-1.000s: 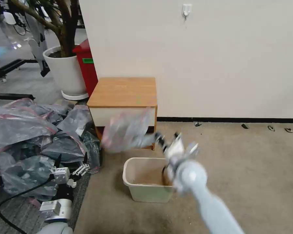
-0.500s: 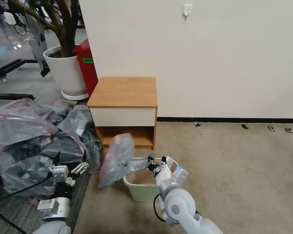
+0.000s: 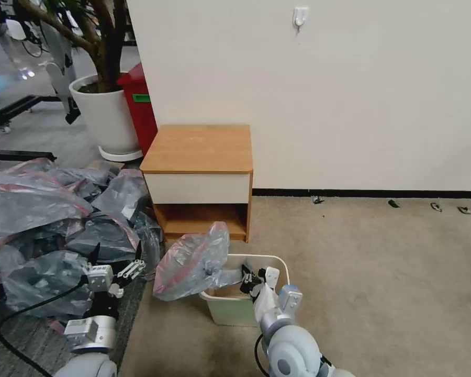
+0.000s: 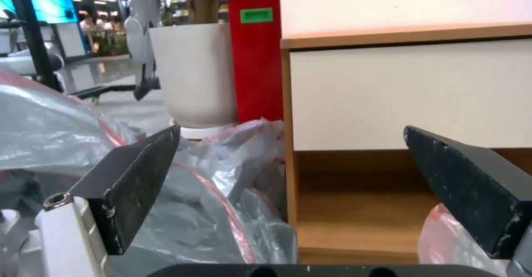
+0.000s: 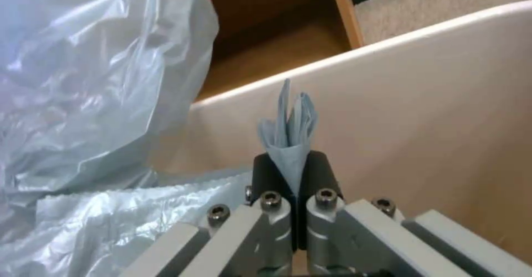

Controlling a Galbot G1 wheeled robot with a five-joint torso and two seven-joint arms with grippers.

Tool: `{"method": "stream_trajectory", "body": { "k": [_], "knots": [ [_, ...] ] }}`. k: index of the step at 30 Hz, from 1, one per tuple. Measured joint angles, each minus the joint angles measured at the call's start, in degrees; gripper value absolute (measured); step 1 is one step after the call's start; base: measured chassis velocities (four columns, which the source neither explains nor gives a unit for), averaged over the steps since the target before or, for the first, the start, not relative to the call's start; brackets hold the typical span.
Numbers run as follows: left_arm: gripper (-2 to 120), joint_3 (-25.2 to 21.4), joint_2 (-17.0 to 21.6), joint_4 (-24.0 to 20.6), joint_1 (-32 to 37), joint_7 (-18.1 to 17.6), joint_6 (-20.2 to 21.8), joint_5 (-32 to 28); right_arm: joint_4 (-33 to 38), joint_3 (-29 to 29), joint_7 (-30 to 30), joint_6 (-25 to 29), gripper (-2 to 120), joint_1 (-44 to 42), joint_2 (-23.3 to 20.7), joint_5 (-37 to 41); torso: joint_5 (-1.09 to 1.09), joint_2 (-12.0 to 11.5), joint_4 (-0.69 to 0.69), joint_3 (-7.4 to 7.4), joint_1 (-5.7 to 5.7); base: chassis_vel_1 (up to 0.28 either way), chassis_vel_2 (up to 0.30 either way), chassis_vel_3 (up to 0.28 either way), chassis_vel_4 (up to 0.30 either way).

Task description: Pick up the garbage bag from the table and place it over the trash can.

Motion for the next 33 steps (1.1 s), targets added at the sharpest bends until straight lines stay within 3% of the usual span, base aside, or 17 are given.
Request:
{"method": "stream_trajectory", "body": {
  "k": [10, 18, 27, 28, 33],
  "knots": [
    [100, 0.5, 0.1, 0.2, 0.0, 0.1, 0.0, 0.1, 1.1, 0.1, 0.1, 0.0, 28, -1.1, -1.8, -3.1, 0.0, 0.0, 0.0, 0.0, 0.0, 0.0, 0.0, 0.0, 0.0],
    [100, 1.2, -0.1, 0.4, -0.2, 0.3, 0.0, 0.4, 3.0, 1.3, 0.9, -0.9, 63, -1.4, -2.6, -4.8, 0.0, 0.0, 0.0, 0.0, 0.0, 0.0, 0.0, 0.0, 0.0],
    [100, 1.6, 0.5, 0.3, -0.2, 0.5, -0.1, 0.5, 5.2, 3.8, 2.1, -1.8, 86, -2.5, -3.4, -7.4, 0.0, 0.0, 0.0, 0.0, 0.0, 0.0, 0.0, 0.0, 0.0],
    [100, 1.9, 0.6, 0.3, -0.2, 0.7, -0.1, 0.6, 6.4, 5.6, 3.1, -2.3, 96, -3.1, -3.8, -8.2, 0.0, 0.0, 0.0, 0.0, 0.0, 0.0, 0.0, 0.0, 0.0],
    [100, 2.3, 1.0, -1.0, -0.2, 2.3, -0.8, -1.0, 7.8, 8.9, 4.5, -2.5, 100, -4.2, -4.6, -8.3, 0.0, 0.0, 0.0, 0.0, 0.01, 0.0, 0.0, 0.0, 0.0]
  ]
}}
